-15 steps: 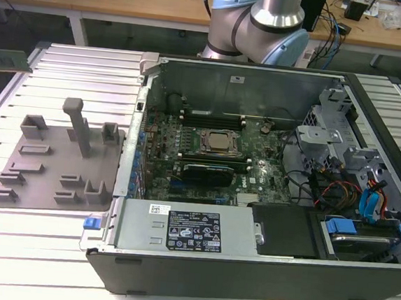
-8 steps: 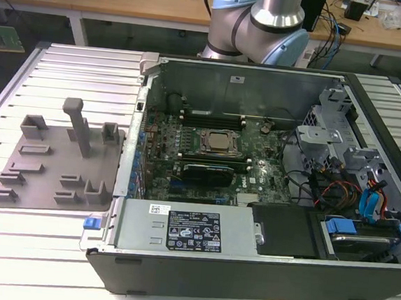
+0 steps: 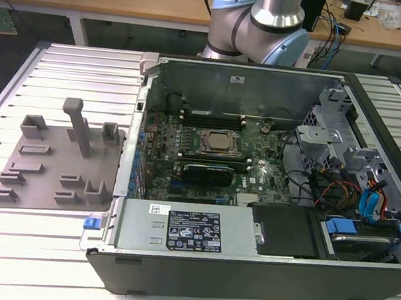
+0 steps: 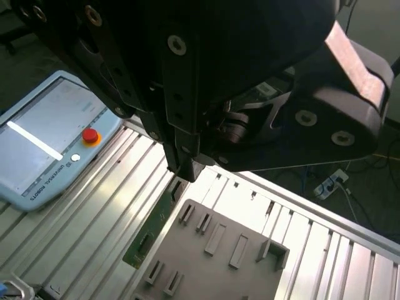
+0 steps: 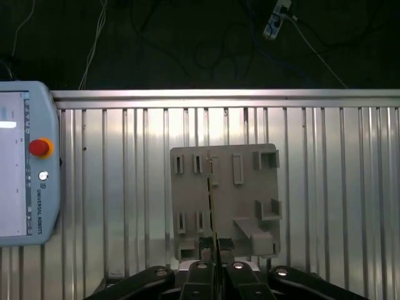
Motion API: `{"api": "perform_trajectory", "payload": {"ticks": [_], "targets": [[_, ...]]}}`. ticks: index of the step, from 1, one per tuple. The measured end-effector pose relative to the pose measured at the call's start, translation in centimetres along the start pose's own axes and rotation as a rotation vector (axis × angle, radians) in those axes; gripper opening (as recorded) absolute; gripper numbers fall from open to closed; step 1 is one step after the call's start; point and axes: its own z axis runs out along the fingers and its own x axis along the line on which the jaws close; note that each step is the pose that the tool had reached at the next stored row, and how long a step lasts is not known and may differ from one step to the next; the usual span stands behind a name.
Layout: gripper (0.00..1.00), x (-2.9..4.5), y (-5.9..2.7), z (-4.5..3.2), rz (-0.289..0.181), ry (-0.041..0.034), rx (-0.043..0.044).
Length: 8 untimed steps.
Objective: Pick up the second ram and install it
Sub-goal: 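Pick up the second ram and move it above second insertion slot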
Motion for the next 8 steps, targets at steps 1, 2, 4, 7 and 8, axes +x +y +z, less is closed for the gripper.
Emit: {"api": "perform_trajectory", "payload": {"ticks": [1, 2, 4, 7, 8], "targets": [[0.11, 0.00, -0.30, -0.01, 0.000, 0.0004, -0.0001], [0.11, -0.02, -1.16, -0.04, 0.000, 0.0024, -0.0001], [0.11, -0.05, -2.92, -0.10, 0.000, 0.0050, 0.0000], [0.11, -0.09, -6.44, -0.25, 0.000, 0.0064, -0.0001], [0.11, -0.12, -7.69, -0.31, 0.000, 0.0066, -0.0003]]}}
